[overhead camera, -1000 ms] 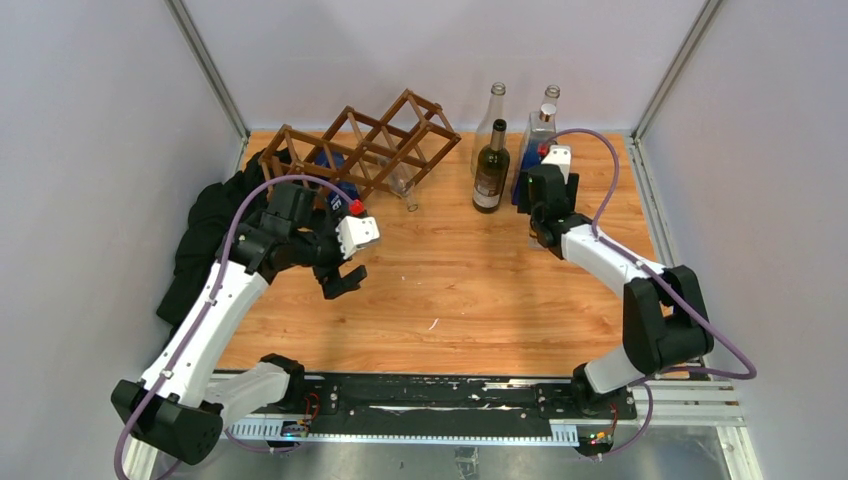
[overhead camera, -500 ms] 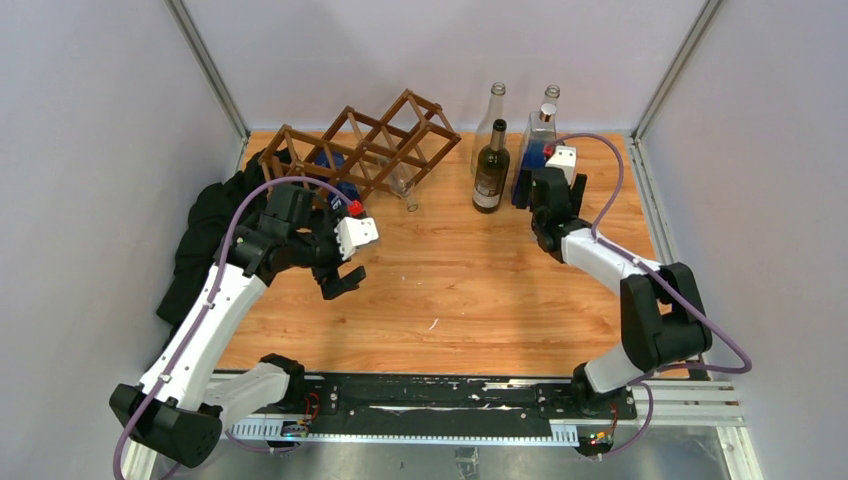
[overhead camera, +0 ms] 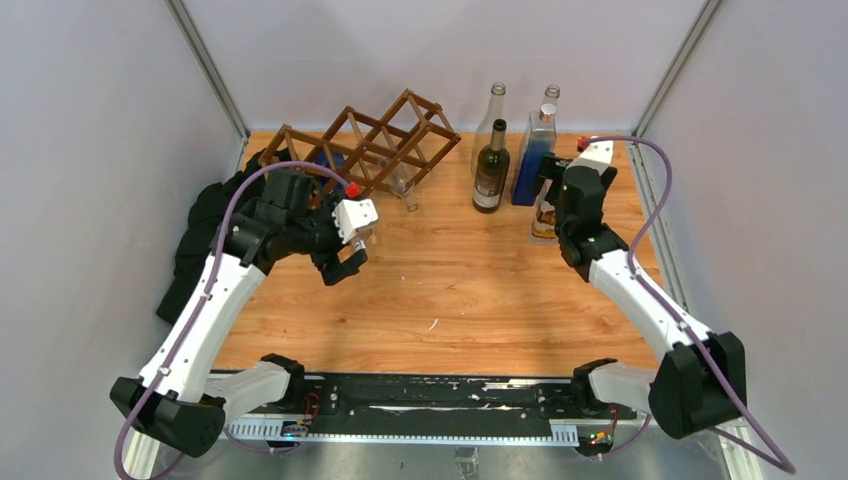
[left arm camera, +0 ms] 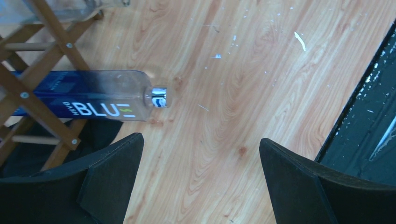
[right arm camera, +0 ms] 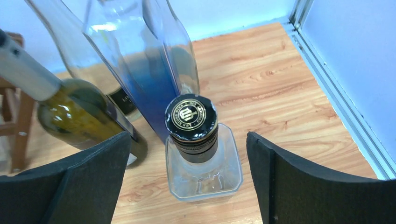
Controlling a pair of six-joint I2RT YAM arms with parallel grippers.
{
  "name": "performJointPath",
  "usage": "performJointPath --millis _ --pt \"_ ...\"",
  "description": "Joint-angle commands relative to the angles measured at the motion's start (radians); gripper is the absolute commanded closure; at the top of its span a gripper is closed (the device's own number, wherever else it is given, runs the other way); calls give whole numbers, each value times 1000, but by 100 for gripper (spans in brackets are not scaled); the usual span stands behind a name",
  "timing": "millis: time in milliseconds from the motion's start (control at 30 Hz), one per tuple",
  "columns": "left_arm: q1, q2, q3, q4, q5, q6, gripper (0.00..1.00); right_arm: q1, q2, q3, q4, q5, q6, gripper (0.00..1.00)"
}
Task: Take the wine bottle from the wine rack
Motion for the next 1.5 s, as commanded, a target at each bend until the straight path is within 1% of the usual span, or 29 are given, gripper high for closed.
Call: performJointPath --millis 0,233,333,400,467,633,700,800,1000,1167,1333,1467 --pt "27 26 60 -1 -34 -20 0 -6 -79 38 -88 -20 51 3" --pt "132 71 113 -1 -22 -14 0 54 -92 224 -294 -27 43 3" --pt "179 81 129 -2 -15 5 0 121 -93 299 -345 -38 36 2" --pt "213 86 134 -2 -11 32 0 188 -72 356 -382 -67 41 2" --pt "256 104 138 0 -12 59 0 263 -16 412 -414 -127 56 2" --pt "380 161 142 -1 6 94 0 404 177 504 -401 -404 111 2" --pt "402 148 117 -2 9 125 0 449 274 539 -392 -456 127 2" --pt "413 112 61 0 17 173 0 483 442 598 -368 -561 186 2" --pt "416 78 -14 -2 36 176 0 506 711 751 -271 -702 318 2" --pt "416 48 -55 -2 54 177 0 516 859 856 -214 -741 390 1" --pt "415 30 -76 -1 64 180 0 516 944 907 -185 -729 432 1" --pt "416 31 -73 -2 81 165 0 518 1020 960 -204 -699 448 1"
